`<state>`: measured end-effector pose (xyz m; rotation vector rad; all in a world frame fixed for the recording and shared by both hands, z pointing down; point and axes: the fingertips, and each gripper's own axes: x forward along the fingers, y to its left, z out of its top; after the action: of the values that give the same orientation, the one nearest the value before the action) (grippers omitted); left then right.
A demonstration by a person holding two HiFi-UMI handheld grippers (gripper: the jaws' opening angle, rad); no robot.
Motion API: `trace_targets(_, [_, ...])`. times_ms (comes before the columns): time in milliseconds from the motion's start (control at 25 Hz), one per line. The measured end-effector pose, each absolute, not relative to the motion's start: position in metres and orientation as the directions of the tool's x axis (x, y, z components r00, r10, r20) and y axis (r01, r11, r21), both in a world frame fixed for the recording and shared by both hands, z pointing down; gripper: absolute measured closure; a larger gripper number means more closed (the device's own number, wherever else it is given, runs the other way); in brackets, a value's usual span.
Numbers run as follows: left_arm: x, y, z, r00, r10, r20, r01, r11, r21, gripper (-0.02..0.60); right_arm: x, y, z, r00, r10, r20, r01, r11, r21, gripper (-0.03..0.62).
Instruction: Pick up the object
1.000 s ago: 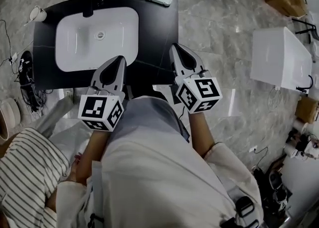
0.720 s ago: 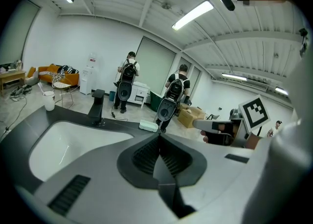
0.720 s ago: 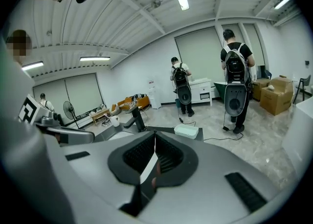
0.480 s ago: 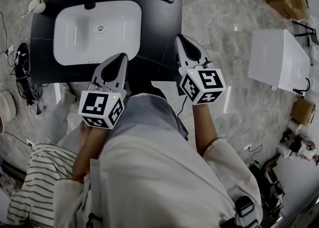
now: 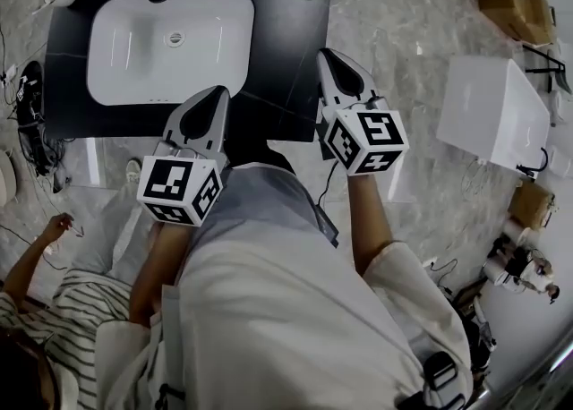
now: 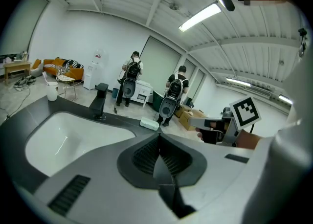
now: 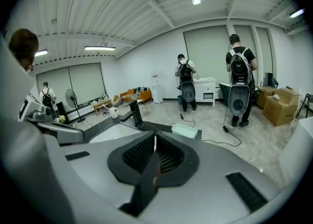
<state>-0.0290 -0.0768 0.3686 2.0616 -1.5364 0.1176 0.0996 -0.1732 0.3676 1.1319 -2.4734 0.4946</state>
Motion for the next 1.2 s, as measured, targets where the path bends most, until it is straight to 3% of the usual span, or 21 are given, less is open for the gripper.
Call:
trace_targets(520, [-0.024,-0.087,0.372,0.364,-0.839,0.404,-0.900,-0.206,0.384,0.580,0.102,-0.211,0.383,-0.586,-0.630,0.510,-0.769,0.631,-0.106,0.577])
trace_targets(1200, [-0.018,-0.137,0.387,0.503,-0.750,0.431,-0.848,-0.332,0.412,0.580,0.091,-0.272,0.415,-0.513,-0.637,0.575,-0.800,0.598,-0.050,0.554])
